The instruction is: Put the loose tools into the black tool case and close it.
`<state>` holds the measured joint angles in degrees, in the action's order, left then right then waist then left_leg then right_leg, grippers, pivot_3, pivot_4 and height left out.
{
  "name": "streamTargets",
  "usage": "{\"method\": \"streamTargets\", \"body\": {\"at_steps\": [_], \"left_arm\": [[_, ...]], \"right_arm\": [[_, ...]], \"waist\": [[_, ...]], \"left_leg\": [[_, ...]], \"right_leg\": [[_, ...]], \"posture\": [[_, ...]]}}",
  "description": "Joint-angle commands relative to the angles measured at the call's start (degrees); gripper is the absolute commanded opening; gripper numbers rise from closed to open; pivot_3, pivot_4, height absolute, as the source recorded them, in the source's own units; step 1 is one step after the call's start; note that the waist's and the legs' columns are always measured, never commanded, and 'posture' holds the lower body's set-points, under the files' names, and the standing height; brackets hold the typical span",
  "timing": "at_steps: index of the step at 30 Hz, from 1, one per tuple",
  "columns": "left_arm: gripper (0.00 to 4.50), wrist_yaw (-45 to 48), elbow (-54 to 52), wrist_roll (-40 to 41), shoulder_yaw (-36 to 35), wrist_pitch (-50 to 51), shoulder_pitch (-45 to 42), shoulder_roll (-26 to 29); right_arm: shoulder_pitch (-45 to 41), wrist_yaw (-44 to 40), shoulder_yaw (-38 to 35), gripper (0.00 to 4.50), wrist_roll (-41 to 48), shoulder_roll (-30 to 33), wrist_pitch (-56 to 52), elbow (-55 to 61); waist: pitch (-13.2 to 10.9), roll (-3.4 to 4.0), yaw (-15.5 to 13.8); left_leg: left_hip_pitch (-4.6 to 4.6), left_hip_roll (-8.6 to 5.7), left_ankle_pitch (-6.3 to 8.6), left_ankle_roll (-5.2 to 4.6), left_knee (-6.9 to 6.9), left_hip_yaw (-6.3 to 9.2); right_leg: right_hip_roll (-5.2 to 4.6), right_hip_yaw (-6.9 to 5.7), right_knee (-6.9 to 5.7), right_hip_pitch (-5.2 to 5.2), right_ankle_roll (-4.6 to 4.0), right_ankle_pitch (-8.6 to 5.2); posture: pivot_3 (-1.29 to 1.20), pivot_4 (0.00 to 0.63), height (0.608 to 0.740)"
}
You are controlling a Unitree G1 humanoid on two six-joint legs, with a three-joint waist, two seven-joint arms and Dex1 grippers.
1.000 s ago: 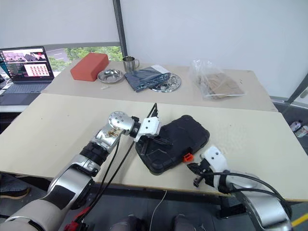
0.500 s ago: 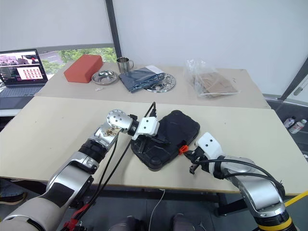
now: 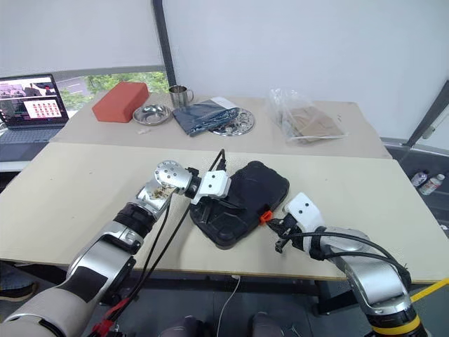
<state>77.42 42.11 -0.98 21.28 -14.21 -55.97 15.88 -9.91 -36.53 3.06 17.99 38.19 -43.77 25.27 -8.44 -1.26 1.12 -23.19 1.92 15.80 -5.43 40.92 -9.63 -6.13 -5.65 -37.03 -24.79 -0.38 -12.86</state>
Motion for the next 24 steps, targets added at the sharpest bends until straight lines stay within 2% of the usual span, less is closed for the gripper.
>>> {"method": "streamTargets", "body": {"at_steps": [1,6,15,22,24], "left_arm": [[0.03,0.9,2.4,-3.2,2.6,1.5,3.3,1.0],[0.03,0.7,0.8,-1.9,0.8,4.1,4.7,2.2],[0.03,0.1,-2.6,-2.2,1.0,5.7,7.0,2.6],[0.03,0.1,-3.4,-1.5,-0.5,7.1,7.6,4.8],[0.52,1.5,-6.4,1.9,-3.6,12.4,8.5,7.5]], "right_arm": [[-2.6,0.2,-0.6,0.01,-0.5,-0.8,3.5,1.6],[-2.5,-0.3,-2.7,0.01,-1.1,0.0,5.3,2.4],[-6.5,-1.1,0.1,0.01,-1.8,-1.7,6.1,0.3],[-2.4,-2.5,-1.9,0.01,-0.8,0.1,4.7,2.7],[0.8,-4.2,-7.3,0.59,2.7,1.9,2.3,5.4]], "waist": [[0.0,0.02,0.1],[0.0,0.04,0.1],[0.1,0.13,1.2],[0.2,0.2,0.6],[0.2,0.22,0.6]], "left_leg": [[0.0,0.01,0.0,-0.01,-0.01,0.0],[0.0,0.02,-0.03,0.05,-0.02,0.0],[0.04,0.04,-0.11,0.19,-0.11,-0.01],[0.03,0.03,-0.13,0.24,-0.17,0.01],[0.0,0.04,-0.12,0.24,-0.18,0.01]], "right_leg": [[-0.01,0.01,0.0,0.0,0.0,0.0],[-0.01,0.05,0.0,-0.01,-0.05,0.03],[0.0,0.08,0.0,-0.03,-0.05,0.03],[-0.01,0.08,0.01,-0.01,-0.12,0.04],[-0.02,0.09,0.02,-0.02,-0.24,0.1]], "posture": [[0.0,0.15,0.736],[0.0,0.15,0.736],[0.0,0.15,0.736],[0.0,0.15,0.736],[0.0,0.15,0.736]]}}
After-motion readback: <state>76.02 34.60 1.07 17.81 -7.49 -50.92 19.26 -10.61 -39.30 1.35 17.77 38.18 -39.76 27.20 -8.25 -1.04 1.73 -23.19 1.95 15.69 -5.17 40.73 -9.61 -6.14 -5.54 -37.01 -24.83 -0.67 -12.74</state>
